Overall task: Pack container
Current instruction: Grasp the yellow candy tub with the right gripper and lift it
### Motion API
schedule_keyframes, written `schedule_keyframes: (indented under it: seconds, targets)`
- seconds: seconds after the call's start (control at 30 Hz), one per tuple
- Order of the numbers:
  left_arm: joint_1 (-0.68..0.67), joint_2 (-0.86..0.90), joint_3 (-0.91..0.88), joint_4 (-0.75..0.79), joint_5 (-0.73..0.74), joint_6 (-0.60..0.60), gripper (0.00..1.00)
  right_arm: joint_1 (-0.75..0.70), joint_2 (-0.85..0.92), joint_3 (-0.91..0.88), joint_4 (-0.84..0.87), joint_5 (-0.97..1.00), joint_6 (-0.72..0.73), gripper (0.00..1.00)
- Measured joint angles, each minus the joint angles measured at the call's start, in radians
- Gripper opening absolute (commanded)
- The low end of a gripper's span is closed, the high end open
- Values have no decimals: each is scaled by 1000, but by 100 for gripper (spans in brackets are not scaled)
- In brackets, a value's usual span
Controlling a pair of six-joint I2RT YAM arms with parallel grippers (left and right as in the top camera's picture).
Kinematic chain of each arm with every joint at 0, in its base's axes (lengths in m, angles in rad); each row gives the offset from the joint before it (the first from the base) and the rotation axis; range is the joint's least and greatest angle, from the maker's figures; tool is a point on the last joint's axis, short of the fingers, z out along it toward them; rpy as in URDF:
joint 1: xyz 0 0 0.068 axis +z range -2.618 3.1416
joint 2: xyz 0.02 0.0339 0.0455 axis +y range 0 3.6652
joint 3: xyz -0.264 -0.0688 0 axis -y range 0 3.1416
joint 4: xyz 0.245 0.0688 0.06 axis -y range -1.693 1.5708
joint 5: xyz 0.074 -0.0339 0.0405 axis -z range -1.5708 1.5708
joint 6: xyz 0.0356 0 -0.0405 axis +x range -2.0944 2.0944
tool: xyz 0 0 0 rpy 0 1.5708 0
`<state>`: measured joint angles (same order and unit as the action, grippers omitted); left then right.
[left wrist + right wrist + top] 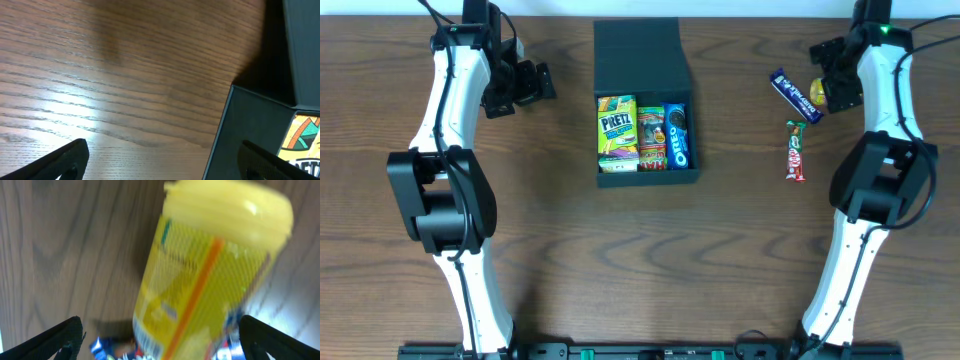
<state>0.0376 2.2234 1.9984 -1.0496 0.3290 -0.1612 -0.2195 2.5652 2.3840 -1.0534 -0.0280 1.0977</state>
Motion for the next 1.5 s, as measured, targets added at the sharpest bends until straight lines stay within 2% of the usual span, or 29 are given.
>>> schedule_keyframes:
  seconds: [0.6,0.7,0.83,1.13,1.2,1.4,1.5]
  targets:
    - [0,0,0,-4,5,-23,95,-32,43,0,41,-6,-31,91]
    - [0,0,0,-4,5,-23,95,-32,47,0,40,-10,-34,85]
    - [0,0,0,5,5,-23,95,-35,47,0,42,-11,-32,69]
    - [0,0,0,10,5,-23,95,-42,47,0,42,-18,-33,47]
    - [0,0,0,10,5,-23,95,-42,47,0,42,-18,-36,39]
    - [0,0,0,10,5,-23,95,-42,50,27,23,-41,-103,31]
    - [0,0,0,10,5,-23,95,-42,66,137,-5,-55,-200,29]
